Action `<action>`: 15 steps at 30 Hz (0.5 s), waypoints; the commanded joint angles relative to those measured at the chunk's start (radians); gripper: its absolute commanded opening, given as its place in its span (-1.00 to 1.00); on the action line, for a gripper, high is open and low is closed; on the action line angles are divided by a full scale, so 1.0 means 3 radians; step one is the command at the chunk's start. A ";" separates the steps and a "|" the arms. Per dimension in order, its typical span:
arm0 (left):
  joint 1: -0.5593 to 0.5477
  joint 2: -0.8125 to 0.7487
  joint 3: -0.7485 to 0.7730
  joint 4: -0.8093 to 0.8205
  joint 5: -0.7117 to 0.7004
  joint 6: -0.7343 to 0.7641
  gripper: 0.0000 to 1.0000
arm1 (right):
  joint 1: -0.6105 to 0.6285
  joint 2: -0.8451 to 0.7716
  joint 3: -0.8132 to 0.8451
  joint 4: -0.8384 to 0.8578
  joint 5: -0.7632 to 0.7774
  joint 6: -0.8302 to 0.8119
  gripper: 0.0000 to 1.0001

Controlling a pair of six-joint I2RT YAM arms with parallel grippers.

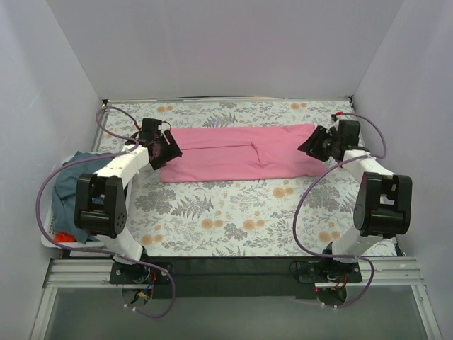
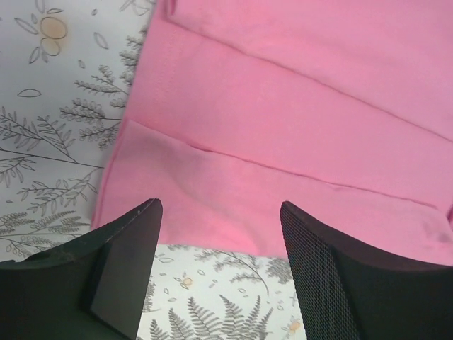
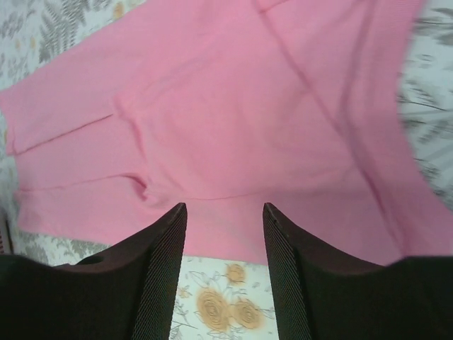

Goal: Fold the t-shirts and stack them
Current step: Fold the tshirt

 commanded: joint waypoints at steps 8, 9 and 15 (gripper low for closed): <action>-0.0112 0.0167 0.0009 -0.0003 0.0248 -0.0012 0.00 | -0.0529 0.0128 -0.0323 -0.0104 0.0055 -0.0077 -0.28; -0.0112 0.0208 0.0004 -0.0009 0.0218 -0.0017 -0.03 | -0.0550 0.0163 -0.0333 -0.0098 0.0065 -0.0077 -0.29; -0.0102 0.0407 -0.0093 -0.0034 0.0105 -0.0052 -0.15 | -0.0800 0.0409 -0.0389 -0.0027 0.0178 -0.0077 -0.35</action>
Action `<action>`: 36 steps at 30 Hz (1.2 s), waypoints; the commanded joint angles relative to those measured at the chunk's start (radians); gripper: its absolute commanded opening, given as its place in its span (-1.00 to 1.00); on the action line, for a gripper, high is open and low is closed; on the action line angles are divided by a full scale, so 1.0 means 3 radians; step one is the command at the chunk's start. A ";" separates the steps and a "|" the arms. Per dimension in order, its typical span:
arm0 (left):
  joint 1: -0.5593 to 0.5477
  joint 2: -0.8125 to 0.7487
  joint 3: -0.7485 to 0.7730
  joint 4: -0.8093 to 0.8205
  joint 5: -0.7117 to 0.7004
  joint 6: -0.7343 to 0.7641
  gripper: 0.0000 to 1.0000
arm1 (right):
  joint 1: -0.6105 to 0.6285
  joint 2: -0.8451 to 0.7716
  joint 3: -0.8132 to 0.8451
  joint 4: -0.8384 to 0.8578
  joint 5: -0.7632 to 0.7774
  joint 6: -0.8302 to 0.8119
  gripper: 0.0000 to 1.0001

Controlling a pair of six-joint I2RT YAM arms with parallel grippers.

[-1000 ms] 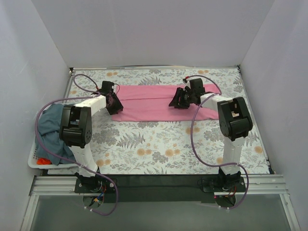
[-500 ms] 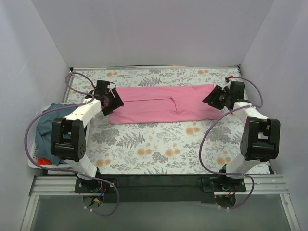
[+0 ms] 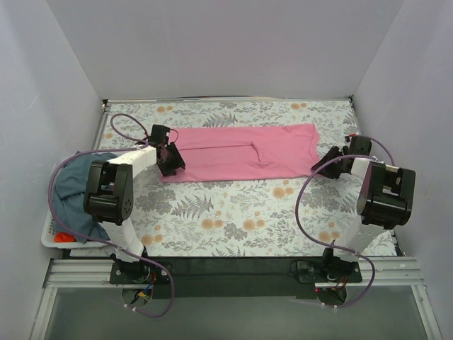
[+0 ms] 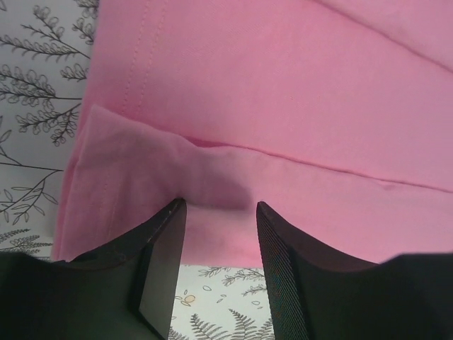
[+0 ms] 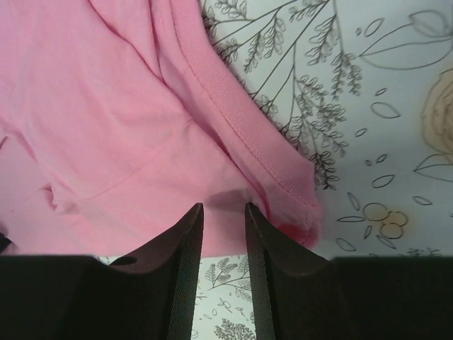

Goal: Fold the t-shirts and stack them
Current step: Fold the tshirt

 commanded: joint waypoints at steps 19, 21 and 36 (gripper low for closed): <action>-0.0095 -0.0636 -0.1053 -0.0110 0.0741 -0.0176 0.00 | -0.0074 0.0034 0.0504 -0.0095 0.0279 -0.0038 -0.33; -0.0116 -0.0841 -0.1238 -0.0079 0.0818 -0.0248 0.05 | 0.0089 -0.0105 0.0412 -0.0121 0.0269 -0.0023 -0.32; -0.0147 -0.1793 -0.1026 -0.0467 0.0267 -0.0177 0.50 | 0.0872 -0.0530 0.0161 -0.0151 0.0167 0.0054 -0.01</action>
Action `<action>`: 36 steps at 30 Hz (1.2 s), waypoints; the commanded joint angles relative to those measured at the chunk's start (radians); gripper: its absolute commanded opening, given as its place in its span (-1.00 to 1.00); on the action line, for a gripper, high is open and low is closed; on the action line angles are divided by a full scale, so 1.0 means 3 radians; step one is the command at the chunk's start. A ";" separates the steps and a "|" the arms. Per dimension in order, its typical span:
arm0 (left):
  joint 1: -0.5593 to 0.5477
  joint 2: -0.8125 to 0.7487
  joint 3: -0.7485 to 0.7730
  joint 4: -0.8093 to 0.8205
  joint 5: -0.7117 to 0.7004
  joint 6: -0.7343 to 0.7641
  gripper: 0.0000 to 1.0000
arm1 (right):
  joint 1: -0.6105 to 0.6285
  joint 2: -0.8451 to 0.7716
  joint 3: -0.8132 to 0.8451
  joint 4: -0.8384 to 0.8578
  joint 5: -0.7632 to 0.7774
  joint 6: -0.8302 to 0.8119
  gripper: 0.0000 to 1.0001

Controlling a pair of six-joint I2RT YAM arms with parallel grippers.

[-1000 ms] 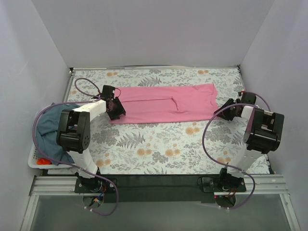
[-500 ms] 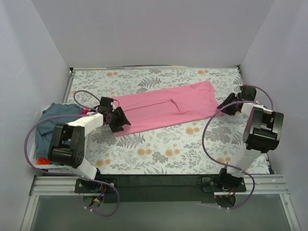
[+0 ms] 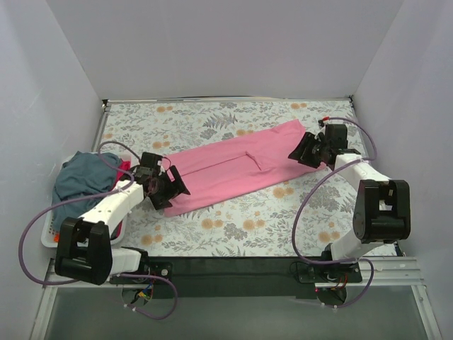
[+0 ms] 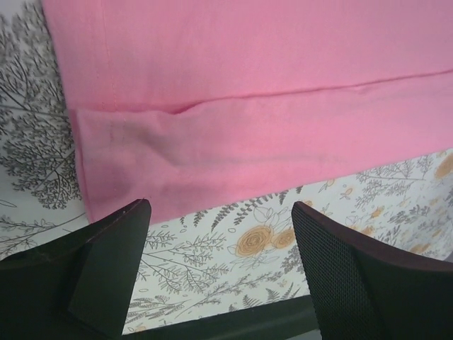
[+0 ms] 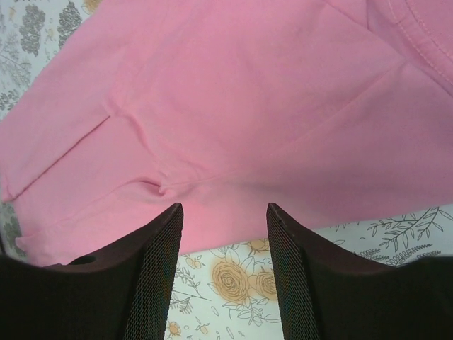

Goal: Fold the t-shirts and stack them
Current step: Fold the tshirt

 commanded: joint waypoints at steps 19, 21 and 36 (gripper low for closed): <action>0.0008 0.0861 0.1229 0.0118 -0.0882 0.0545 0.47 | -0.0385 0.1593 0.1119 0.0001 0.0178 -0.0243 -0.03; 0.0008 0.0749 0.1071 0.0103 -0.0851 0.0586 0.47 | -0.0461 0.1818 0.1666 -0.0177 0.0208 -0.0396 -0.02; 0.0008 0.1105 0.1106 0.0379 -0.0616 0.0438 0.48 | 0.0636 0.0528 0.1316 -0.0648 0.0525 -0.1092 0.13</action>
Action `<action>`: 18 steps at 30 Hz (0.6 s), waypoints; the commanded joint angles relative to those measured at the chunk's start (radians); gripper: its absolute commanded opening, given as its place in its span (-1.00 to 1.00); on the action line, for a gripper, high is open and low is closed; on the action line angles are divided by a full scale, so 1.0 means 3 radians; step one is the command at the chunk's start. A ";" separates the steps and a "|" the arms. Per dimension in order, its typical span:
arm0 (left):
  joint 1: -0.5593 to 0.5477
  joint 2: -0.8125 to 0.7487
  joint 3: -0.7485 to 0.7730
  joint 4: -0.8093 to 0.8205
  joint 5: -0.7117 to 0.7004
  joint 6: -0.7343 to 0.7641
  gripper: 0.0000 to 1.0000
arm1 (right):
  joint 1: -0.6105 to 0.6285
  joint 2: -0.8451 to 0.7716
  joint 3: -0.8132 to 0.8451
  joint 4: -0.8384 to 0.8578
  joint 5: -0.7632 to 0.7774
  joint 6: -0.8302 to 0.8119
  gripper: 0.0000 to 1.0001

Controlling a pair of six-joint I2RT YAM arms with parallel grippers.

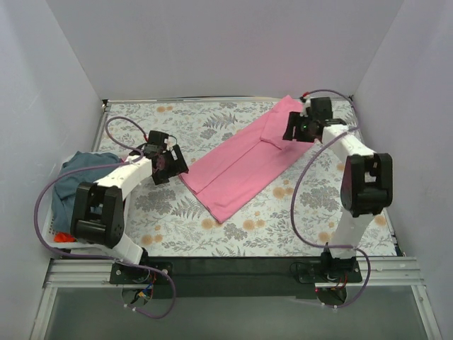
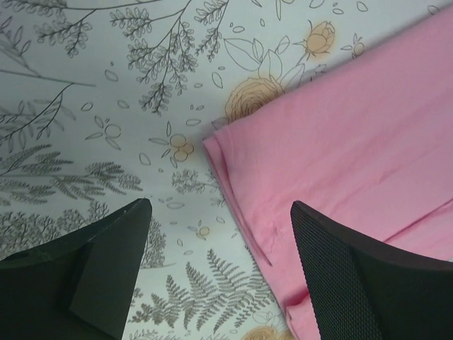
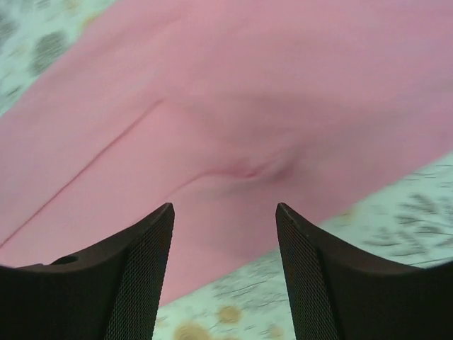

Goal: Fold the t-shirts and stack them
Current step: Fold the tshirt

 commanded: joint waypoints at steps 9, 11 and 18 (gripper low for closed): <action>0.0001 0.0606 0.0494 0.0212 -0.0086 0.0206 0.43 | 0.2208 -0.0980 -0.0793 -0.0468 0.0520 -0.0505 0.21; -0.0015 0.0642 0.0495 0.0217 -0.0040 0.0273 0.43 | 0.2514 -0.0929 -0.0804 -0.0489 0.0576 -0.0525 0.24; -0.0056 0.0718 0.0423 0.0247 -0.0066 0.0314 0.36 | 0.3078 -0.0438 -0.0548 -0.0704 0.0699 -0.0571 0.22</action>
